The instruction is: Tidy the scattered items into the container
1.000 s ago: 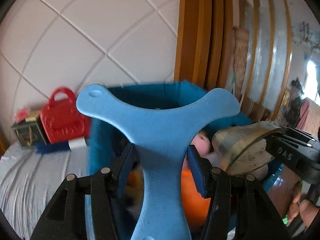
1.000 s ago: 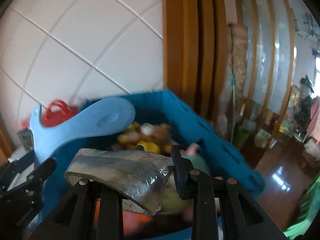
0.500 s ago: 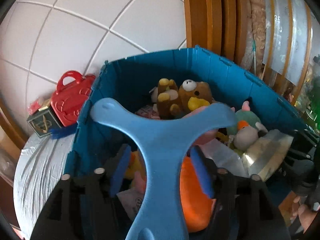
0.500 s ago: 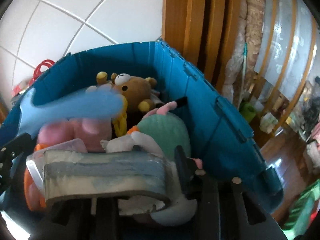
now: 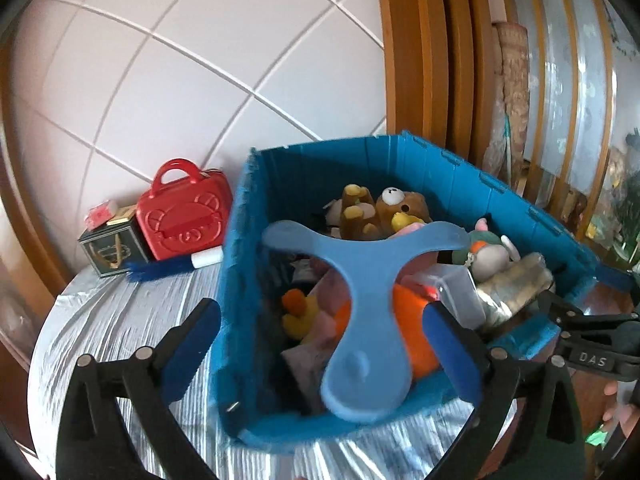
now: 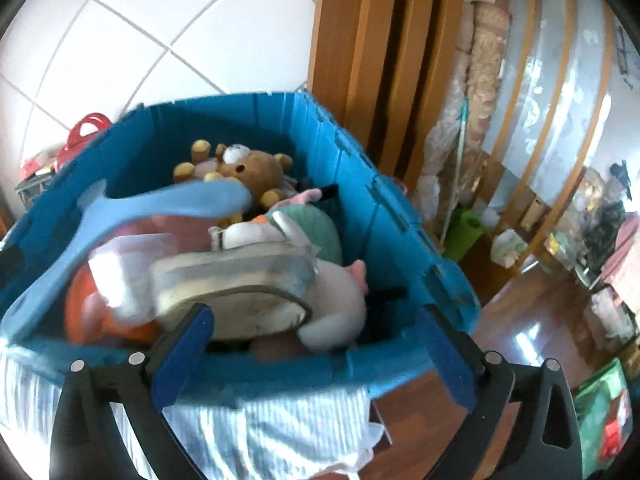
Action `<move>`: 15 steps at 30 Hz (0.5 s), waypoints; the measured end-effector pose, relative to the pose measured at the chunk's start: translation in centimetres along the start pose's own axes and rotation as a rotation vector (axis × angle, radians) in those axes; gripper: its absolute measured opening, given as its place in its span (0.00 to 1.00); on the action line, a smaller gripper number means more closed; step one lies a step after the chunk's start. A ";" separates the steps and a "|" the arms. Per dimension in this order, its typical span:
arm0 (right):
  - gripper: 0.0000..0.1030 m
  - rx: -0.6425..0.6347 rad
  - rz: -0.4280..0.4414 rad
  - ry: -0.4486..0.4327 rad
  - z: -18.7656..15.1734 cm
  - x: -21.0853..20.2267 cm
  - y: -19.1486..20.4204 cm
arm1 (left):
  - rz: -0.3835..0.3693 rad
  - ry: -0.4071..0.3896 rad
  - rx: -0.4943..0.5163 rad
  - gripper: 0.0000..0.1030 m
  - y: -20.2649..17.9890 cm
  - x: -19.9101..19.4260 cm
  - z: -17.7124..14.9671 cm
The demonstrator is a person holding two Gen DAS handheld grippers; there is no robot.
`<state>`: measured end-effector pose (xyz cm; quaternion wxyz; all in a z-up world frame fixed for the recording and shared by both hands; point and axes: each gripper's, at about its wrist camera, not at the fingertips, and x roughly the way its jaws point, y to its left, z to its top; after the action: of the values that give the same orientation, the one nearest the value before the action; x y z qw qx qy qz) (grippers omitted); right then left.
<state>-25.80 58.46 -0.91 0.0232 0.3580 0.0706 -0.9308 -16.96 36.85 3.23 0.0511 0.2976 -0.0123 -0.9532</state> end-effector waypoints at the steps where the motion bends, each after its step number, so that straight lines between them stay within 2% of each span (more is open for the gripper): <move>1: 1.00 0.001 0.004 -0.010 -0.2 -1.0 0.3 | 0.000 -0.006 -0.002 0.99 0.4 -0.8 -0.3; 9: 1.00 0.044 0.108 -0.134 -3.7 -11.3 3.8 | -0.043 -0.038 -0.026 0.99 4.1 -7.3 -4.2; 13: 1.00 0.051 0.148 -0.166 -5.4 -15.0 5.9 | 0.003 -0.045 -0.040 0.99 5.9 -10.3 -5.9; 15: 1.00 0.038 0.148 -0.175 -6.2 -16.6 7.1 | -0.001 -0.055 -0.047 0.99 6.7 -11.6 -6.4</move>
<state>-8.70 52.20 4.87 0.0910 0.2801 0.0242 -0.9553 -3.21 31.47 4.87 0.0572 0.2702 0.0086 -0.9611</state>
